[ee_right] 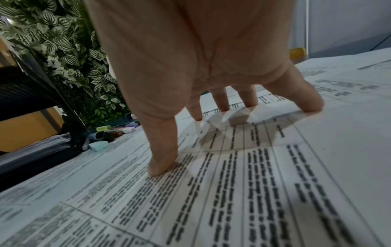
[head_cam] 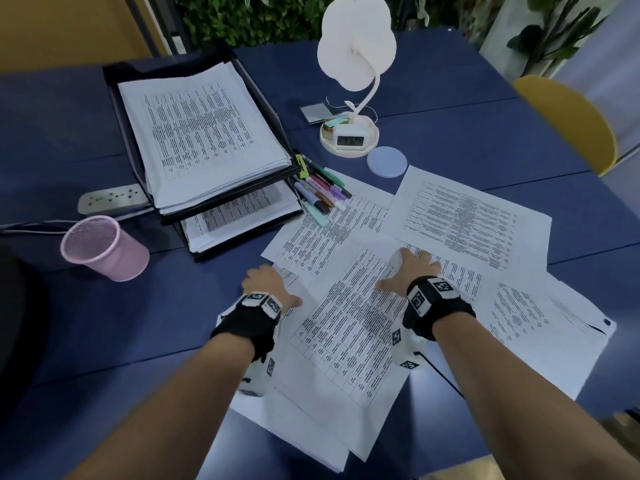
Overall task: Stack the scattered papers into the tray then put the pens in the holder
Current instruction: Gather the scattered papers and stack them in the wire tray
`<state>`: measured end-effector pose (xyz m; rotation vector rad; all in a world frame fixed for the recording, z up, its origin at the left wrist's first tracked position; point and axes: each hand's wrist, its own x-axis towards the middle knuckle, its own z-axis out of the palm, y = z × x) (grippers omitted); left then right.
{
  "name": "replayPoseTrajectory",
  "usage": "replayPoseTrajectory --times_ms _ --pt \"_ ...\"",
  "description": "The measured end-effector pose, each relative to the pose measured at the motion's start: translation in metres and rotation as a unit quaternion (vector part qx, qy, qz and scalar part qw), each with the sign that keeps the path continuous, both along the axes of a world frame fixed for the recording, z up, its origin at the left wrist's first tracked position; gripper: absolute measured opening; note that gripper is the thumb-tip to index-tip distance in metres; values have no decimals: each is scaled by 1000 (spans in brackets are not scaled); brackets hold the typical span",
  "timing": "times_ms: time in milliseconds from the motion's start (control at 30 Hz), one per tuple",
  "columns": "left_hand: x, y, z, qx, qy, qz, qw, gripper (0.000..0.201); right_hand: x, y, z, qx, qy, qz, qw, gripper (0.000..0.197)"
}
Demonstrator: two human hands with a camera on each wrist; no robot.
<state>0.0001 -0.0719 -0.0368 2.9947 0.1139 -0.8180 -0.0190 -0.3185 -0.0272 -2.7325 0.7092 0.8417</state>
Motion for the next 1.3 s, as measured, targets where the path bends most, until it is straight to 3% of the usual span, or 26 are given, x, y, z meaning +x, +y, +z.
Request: replayPoseTrajectory --times_ms 200,333,500,667,767,900,1000,1100,1167,1300 --pt "0 1 -6 -60 36 50 996 63 1 3 -5 -4 3 2 1000 93" --pt "0 5 -3 -70 52 56 995 70 0 7 -6 -6 -3 -1 1000 89" --pt "-6 6 -3 -142 51 118 982 78 -1 10 -7 -20 -9 6 1000 91" --pt "-6 28 -1 -184 45 97 977 50 -3 19 -10 -9 -18 -31 999 97" --pt "-3 47 3 -171 48 105 978 59 -4 26 -13 -3 -44 -71 997 96" --pt "1 77 8 -91 77 107 987 84 -7 32 -14 1 -57 -97 994 92" --pt "2 87 5 -85 32 123 988 95 -8 34 -15 -12 -54 -81 995 91" --pt "4 81 1 -127 -90 85 984 77 -10 35 -16 -7 -58 -72 996 87" --pt "7 71 1 -166 -131 71 975 64 -12 34 -17 -3 -61 -69 996 88" --pt "19 51 -1 -205 -81 50 974 53 -15 29 -20 -2 -63 -66 996 92"
